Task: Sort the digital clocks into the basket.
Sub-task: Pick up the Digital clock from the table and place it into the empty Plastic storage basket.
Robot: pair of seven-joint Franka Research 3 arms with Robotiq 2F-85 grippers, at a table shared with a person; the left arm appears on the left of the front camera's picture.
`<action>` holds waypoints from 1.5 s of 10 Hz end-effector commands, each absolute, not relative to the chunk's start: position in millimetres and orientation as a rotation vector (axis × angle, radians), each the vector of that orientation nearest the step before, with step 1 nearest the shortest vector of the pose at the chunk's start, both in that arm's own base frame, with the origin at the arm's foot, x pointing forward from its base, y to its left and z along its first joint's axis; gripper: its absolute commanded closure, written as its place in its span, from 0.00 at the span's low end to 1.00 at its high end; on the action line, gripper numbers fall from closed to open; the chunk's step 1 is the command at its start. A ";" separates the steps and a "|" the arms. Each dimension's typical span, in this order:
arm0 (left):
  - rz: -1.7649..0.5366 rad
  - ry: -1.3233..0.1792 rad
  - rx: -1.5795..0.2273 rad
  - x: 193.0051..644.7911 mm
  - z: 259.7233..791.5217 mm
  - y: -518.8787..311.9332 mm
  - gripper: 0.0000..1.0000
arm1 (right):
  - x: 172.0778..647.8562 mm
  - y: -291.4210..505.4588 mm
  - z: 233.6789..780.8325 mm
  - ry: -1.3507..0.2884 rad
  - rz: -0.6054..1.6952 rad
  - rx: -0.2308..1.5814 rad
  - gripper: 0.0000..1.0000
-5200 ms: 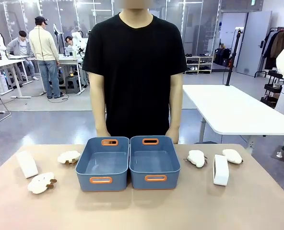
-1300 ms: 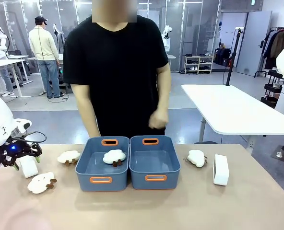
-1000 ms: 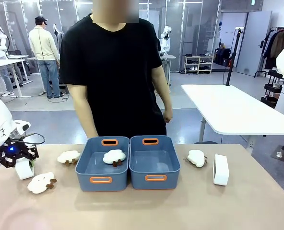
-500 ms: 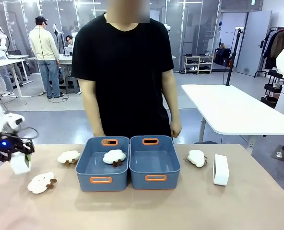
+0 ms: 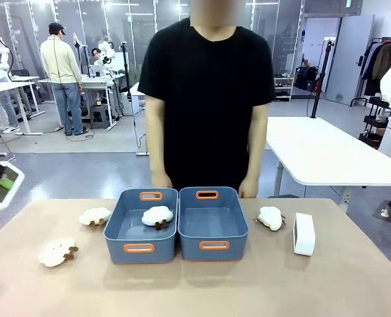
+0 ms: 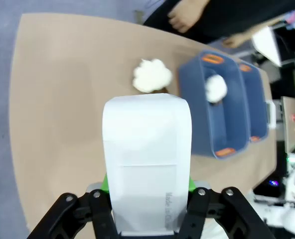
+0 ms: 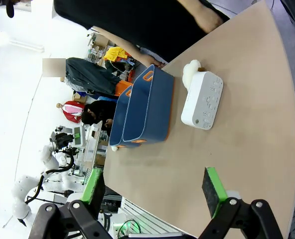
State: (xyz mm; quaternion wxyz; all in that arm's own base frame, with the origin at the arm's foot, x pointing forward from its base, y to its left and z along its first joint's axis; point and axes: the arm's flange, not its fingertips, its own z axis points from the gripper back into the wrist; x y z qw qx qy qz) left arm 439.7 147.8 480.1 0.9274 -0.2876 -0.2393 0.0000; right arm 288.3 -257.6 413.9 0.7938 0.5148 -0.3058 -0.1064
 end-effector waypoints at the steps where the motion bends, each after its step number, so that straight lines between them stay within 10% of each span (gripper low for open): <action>1: -0.050 -0.470 -0.739 431.3 468.6 158.7 0.97 | 286.8 -257.3 414.0 -0.656 -0.225 1.113 0.00; 8: -0.214 -0.495 -0.825 358.8 479.3 32.3 0.97 | 286.8 -257.3 414.0 -0.656 -0.225 1.113 0.00; 15: 0.006 -0.793 -0.931 252.4 528.8 238.2 0.97 | 286.8 -257.3 414.0 -0.656 -0.225 1.113 0.00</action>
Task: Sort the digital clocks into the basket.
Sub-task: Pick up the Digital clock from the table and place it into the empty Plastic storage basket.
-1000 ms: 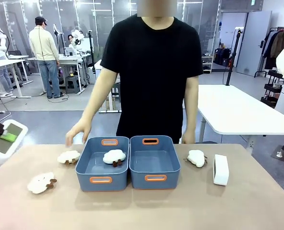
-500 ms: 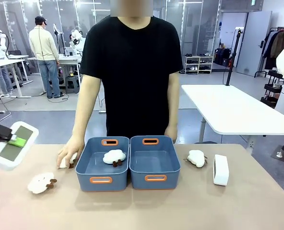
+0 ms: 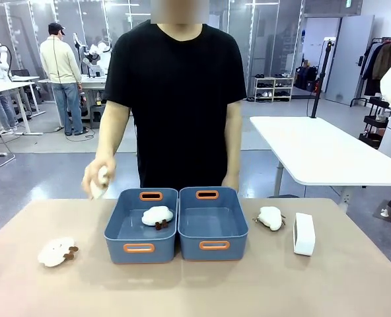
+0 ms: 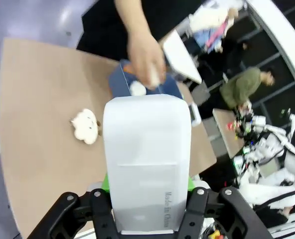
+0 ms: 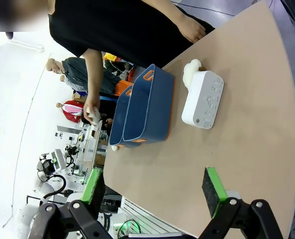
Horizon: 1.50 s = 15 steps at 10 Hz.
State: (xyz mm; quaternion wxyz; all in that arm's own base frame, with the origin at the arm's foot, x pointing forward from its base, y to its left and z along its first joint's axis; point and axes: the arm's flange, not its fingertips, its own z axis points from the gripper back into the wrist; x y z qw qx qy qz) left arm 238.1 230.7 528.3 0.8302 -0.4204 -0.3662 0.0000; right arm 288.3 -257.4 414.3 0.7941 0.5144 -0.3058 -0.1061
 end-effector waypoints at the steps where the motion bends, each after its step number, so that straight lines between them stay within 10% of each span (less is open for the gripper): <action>1: 0.022 -0.797 -0.928 252.9 525.2 245.8 0.97 | 286.8 -257.3 414.0 -0.656 -0.225 1.113 0.00; 15: -0.398 -0.577 -0.927 305.6 533.5 28.3 0.97 | 286.8 -257.3 414.0 -0.656 -0.225 1.113 0.00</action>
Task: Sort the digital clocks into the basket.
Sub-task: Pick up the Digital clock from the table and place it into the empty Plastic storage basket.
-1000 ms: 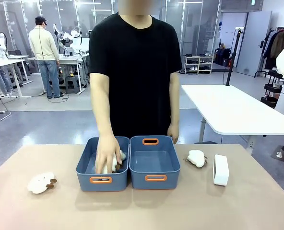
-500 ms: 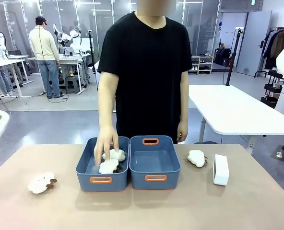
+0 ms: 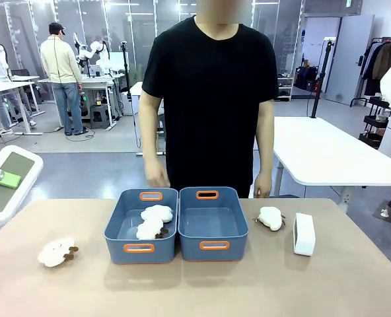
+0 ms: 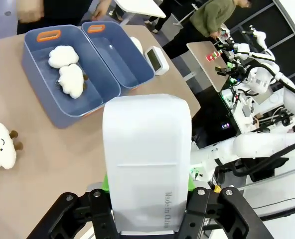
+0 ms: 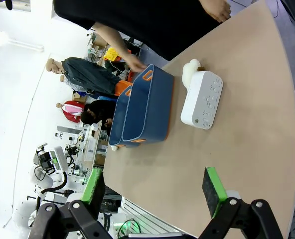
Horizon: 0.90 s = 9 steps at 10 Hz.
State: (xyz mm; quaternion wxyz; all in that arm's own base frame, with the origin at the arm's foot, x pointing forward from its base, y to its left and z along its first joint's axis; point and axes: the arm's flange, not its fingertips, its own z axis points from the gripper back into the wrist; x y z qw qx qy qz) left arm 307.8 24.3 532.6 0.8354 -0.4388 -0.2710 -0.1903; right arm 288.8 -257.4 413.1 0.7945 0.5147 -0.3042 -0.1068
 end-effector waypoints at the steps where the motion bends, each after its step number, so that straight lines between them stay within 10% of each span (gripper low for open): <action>1: -0.398 -0.577 -0.927 305.6 533.5 28.3 0.97 | 286.8 -257.3 414.0 -0.656 -0.225 1.113 0.00; 5: -0.398 -0.577 -0.927 305.6 533.5 28.3 0.97 | 286.8 -257.3 414.0 -0.656 -0.225 1.113 0.00; 6: -0.397 -0.578 -0.931 307.2 532.5 27.9 0.48 | 286.8 -257.3 414.0 -0.656 -0.225 1.113 0.00; 9: -0.460 -0.422 -0.728 381.4 595.8 -145.2 0.48 | 286.8 -257.3 414.0 -0.656 -0.225 1.113 0.00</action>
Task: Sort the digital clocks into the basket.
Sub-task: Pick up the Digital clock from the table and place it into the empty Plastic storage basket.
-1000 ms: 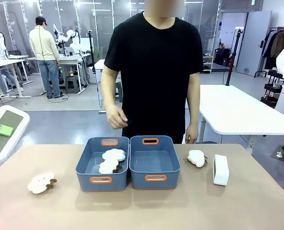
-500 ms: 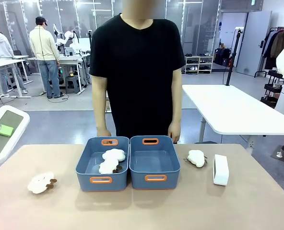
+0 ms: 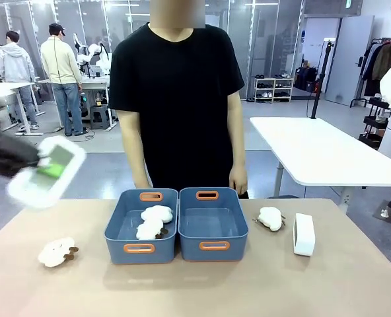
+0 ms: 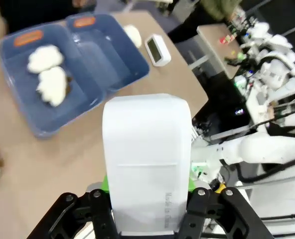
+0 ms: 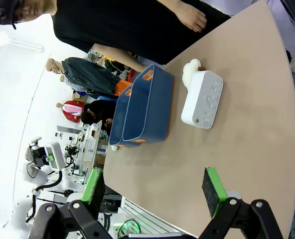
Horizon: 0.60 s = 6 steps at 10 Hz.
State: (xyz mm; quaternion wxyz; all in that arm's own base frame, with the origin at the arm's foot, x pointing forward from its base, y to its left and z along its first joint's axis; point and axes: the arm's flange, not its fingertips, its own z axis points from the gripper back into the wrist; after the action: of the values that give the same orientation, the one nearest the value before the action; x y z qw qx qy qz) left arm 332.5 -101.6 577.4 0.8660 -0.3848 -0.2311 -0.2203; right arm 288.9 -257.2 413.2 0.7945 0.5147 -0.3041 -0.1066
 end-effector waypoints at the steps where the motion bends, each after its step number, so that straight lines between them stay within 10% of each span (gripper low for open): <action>1: -0.423 -0.396 -0.663 406.6 592.8 -184.0 0.48 | 286.8 -257.3 414.0 -0.656 -0.225 1.113 0.00; 6: -0.196 -0.257 -0.410 469.0 527.2 -371.8 0.48 | 286.8 -257.3 414.0 -0.656 -0.225 1.113 0.00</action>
State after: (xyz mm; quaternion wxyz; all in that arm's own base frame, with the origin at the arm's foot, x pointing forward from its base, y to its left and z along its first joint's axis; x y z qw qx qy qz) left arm 458.2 -338.7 517.1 0.9535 -0.2204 -0.1481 -0.1426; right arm 288.8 -257.5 413.0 0.7945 0.5147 -0.3040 -0.1069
